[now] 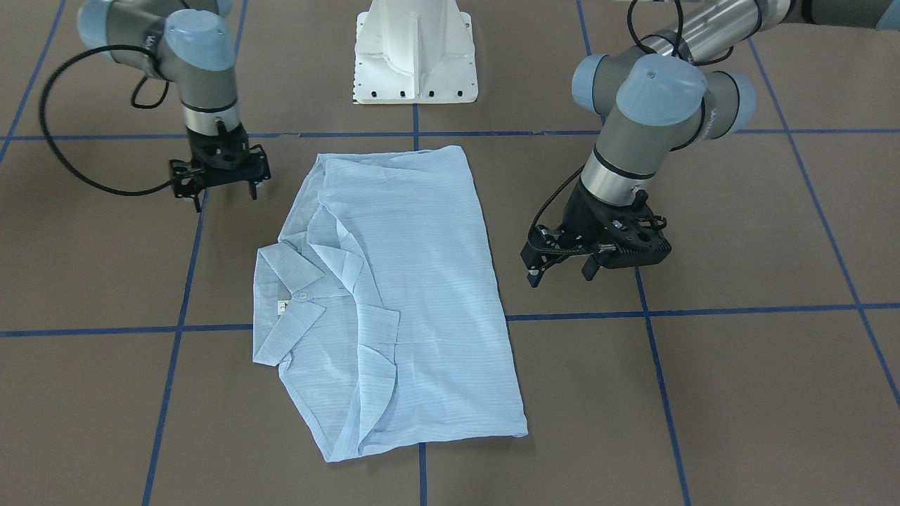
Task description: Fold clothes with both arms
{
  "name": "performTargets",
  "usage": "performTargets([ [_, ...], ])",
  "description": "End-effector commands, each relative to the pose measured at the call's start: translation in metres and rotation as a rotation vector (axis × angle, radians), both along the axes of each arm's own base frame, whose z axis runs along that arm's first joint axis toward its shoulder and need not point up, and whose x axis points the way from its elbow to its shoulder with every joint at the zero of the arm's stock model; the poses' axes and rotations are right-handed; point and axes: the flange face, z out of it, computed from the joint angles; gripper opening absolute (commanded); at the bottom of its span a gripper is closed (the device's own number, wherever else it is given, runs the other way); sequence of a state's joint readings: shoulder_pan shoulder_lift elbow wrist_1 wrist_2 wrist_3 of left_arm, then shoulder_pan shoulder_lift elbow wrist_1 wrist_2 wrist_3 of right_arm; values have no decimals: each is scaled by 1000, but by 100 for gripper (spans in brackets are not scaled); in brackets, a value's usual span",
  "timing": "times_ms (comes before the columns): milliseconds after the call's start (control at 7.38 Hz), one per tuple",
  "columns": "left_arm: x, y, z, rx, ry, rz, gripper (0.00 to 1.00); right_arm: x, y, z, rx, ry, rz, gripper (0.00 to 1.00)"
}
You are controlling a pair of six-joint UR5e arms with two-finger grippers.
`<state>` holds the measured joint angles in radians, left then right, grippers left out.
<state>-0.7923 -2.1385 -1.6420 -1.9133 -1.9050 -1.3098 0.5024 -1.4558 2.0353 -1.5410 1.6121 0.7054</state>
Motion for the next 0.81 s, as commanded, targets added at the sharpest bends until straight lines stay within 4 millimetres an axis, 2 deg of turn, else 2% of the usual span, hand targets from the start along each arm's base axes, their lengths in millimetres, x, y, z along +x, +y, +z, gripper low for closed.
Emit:
performTargets([
  [0,0,1,-2,1,1,1,100,-15,-29,-52,37,-84,-9,100],
  [135,0,0,-1,1,1,1,100,-54,-53,-96,65,-134,-5,100],
  [271,0,0,2,1,-2,2,100,-83,-68,-125,82,-159,-5,100],
  [406,0,1,6,0,-6,4,100,-99,-77,-136,83,-162,-5,100],
  [542,0,1,7,1,-7,5,100,-121,-89,-154,103,-188,-5,100],
  [677,0,1,6,3,-5,5,100,-151,-99,-146,102,-189,-16,100],
])
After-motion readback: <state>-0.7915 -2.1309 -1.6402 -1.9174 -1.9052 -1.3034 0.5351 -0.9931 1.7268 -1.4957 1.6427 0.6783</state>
